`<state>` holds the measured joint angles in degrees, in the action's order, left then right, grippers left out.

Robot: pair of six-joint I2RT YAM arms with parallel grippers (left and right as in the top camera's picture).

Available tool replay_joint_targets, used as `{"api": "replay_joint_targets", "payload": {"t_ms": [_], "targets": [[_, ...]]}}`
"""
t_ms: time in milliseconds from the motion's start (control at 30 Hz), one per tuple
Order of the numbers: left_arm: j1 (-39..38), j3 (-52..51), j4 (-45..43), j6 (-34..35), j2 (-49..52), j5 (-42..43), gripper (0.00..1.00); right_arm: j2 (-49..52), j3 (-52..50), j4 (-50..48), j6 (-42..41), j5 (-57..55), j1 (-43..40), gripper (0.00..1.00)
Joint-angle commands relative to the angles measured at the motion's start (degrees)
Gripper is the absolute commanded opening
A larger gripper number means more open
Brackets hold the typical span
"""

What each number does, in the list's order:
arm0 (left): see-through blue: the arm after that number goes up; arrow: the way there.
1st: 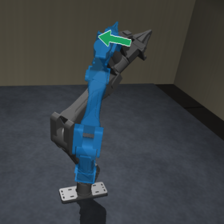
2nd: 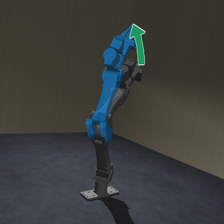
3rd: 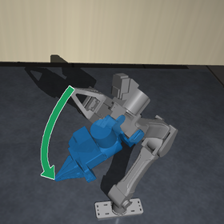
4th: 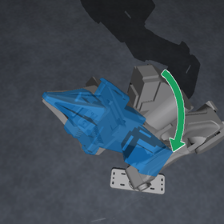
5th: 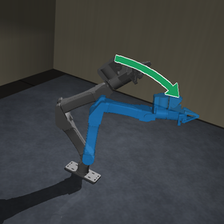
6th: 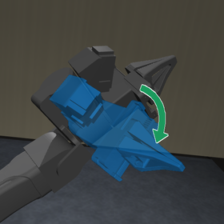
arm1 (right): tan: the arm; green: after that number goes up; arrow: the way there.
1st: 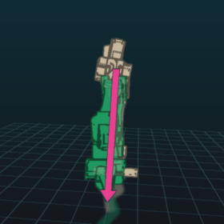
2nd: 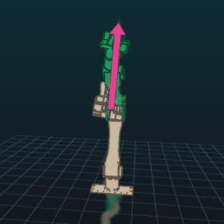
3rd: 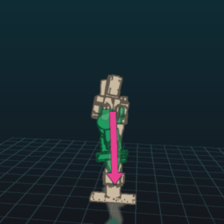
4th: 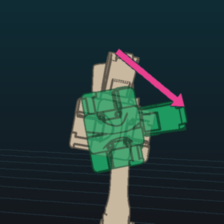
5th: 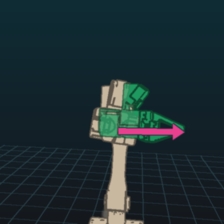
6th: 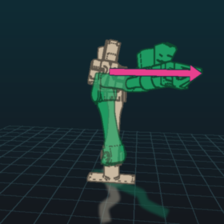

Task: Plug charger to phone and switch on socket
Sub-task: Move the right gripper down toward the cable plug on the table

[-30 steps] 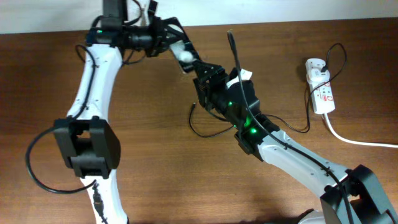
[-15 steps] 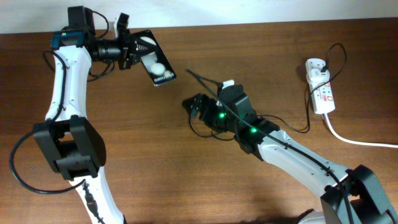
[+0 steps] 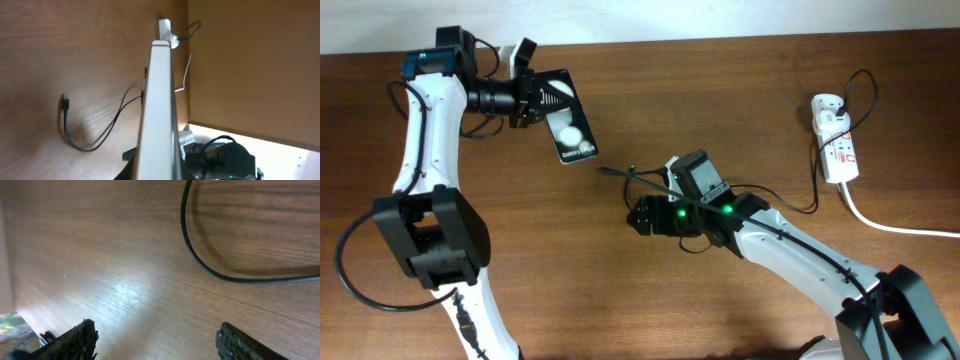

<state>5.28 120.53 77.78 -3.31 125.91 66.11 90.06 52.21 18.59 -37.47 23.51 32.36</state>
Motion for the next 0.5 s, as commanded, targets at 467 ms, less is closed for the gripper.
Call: {"api": "replay_joint_targets", "payload": {"t_ms": [467], "targets": [[6.16, -0.07, 4.83, -3.74, -0.24, 1.55, 0.00, -0.66, 0.20, 6.34, 4.52, -0.15, 0.20, 0.74]]}}
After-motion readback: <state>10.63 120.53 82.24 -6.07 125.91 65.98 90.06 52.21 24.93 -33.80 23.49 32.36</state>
